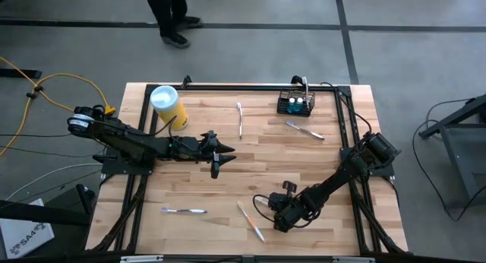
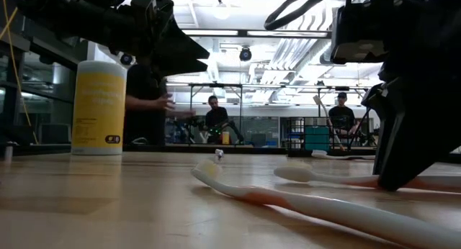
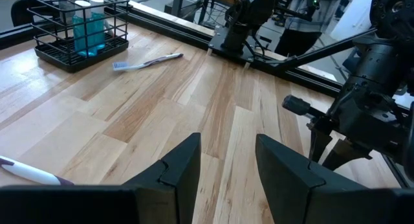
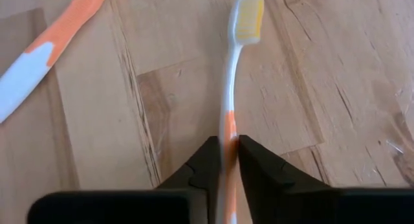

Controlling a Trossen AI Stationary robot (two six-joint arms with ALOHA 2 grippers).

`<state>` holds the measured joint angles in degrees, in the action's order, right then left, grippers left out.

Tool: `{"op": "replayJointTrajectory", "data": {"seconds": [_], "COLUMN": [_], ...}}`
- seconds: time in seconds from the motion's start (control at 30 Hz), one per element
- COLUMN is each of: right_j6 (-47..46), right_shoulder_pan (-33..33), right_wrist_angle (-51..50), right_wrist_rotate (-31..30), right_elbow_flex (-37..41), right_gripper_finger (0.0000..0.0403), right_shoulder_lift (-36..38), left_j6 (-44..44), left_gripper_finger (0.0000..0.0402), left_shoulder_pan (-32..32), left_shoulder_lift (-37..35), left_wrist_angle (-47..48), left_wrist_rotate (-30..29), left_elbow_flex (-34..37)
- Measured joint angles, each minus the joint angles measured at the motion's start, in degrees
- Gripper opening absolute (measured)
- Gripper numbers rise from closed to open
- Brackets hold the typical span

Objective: Pick & Place toothbrushing station
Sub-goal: Put the right orange toothbrush into the black wire organizer

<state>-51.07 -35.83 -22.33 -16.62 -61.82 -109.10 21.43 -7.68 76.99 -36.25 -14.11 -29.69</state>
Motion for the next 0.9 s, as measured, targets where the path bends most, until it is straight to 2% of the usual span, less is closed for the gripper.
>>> {"op": "replayJointTrajectory", "data": {"seconds": [0.9], "right_j6": [-2.8], "right_shoulder_pan": [-0.2], "right_wrist_angle": [-4.3], "right_wrist_rotate": [2.2], "right_elbow_flex": [0.0], "right_gripper_finger": [0.0057], "right_shoulder_lift": [0.0], "left_j6": [0.0], "left_gripper_finger": [0.0141], "left_shoulder_pan": [0.0], "left_shoulder_lift": [0.0], "left_wrist_angle": [0.0], "left_wrist_rotate": [0.0], "left_elbow_flex": [0.0]}}
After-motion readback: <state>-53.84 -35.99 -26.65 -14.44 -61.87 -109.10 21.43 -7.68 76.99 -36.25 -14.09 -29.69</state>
